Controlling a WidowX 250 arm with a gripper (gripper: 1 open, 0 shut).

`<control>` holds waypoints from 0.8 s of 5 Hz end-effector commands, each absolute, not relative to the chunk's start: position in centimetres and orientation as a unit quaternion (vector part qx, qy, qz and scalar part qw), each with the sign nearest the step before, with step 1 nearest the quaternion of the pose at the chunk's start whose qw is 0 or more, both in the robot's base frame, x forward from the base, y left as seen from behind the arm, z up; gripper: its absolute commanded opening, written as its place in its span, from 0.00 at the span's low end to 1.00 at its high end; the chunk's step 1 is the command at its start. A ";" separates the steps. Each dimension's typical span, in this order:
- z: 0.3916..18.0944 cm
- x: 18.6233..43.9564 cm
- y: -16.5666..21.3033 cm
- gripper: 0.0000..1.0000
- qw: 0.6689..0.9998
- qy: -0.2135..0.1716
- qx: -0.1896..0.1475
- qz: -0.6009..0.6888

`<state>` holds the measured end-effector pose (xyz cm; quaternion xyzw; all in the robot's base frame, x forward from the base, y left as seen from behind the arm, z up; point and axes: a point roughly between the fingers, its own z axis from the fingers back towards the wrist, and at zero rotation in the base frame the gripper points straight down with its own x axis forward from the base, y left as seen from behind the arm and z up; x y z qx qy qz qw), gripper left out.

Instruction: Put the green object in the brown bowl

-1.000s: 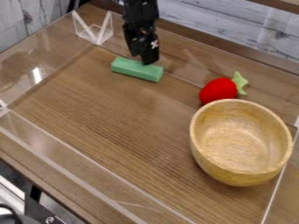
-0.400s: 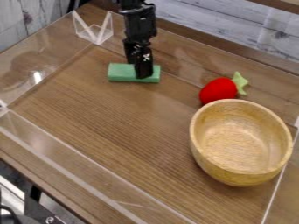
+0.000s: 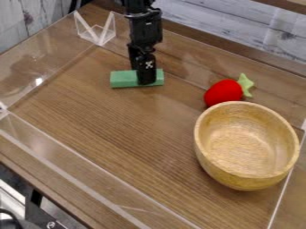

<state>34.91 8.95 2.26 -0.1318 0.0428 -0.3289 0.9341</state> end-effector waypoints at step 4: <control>2.8 35.5 6.6 0.00 0.942 0.058 -0.134 -0.301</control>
